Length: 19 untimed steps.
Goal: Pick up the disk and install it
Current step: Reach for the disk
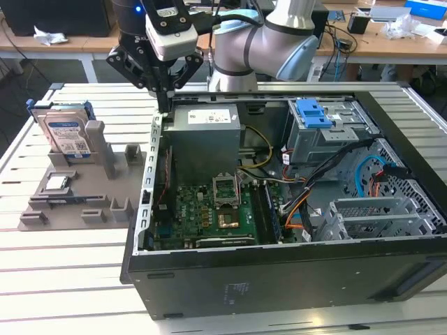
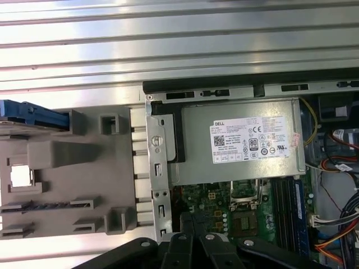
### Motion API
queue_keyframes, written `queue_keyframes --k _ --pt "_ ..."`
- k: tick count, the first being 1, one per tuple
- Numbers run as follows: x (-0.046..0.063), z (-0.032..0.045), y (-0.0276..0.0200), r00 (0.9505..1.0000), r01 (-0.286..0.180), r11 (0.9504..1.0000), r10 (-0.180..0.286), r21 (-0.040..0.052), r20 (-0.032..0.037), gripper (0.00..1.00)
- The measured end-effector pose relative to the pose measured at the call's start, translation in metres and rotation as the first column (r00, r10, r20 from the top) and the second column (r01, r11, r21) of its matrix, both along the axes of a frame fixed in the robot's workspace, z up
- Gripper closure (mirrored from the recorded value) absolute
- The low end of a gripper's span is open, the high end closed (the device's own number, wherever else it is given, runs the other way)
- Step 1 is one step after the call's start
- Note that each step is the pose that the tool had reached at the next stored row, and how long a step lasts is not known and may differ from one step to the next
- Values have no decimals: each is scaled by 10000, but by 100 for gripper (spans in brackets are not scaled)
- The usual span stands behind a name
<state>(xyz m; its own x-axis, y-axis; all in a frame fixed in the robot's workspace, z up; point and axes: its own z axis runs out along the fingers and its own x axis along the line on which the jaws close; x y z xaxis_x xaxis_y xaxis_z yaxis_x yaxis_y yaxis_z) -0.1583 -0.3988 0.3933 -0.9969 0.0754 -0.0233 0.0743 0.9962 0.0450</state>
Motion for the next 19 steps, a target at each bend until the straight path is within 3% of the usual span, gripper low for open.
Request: queue_keyframes --k 19 --pt "-192 0 0 10000 0 10000 0 0 0 89"
